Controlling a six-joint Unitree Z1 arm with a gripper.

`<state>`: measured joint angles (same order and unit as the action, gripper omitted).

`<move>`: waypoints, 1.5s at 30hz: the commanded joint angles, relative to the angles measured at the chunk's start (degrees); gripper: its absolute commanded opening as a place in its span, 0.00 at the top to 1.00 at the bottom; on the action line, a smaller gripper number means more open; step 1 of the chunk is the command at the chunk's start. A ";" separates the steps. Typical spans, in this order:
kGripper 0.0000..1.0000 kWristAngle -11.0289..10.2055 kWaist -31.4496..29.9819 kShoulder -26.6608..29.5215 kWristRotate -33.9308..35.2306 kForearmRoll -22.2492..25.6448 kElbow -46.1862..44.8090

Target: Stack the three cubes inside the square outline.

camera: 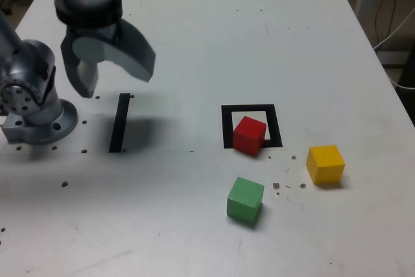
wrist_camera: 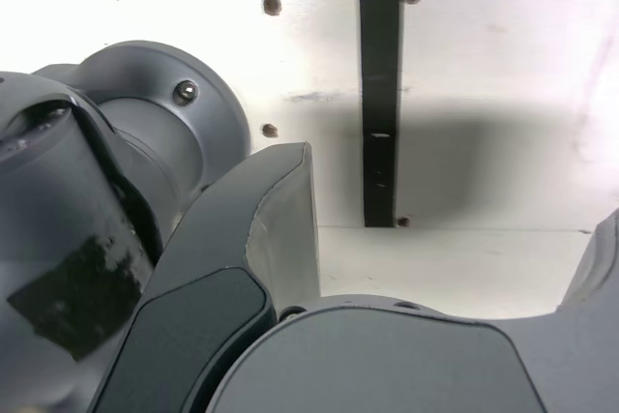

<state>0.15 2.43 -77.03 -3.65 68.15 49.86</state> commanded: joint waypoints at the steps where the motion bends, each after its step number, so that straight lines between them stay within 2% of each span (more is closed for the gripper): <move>1: 0.01 -0.85 -1.36 -0.87 0.19 1.26 2.96; 5: 0.02 -2.03 -4.42 -3.86 0.35 2.85 7.96; 16: 0.02 -2.05 -10.99 -10.82 0.29 5.30 18.91; 25: 0.01 -3.42 -16.24 -21.50 -2.90 11.34 31.33; 39: 0.03 -3.58 -17.02 -29.96 -6.38 11.04 37.82; 45: 0.04 -3.78 -17.02 -31.71 -7.16 10.63 39.16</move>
<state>-3.38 -14.49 -108.43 -10.74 78.95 88.99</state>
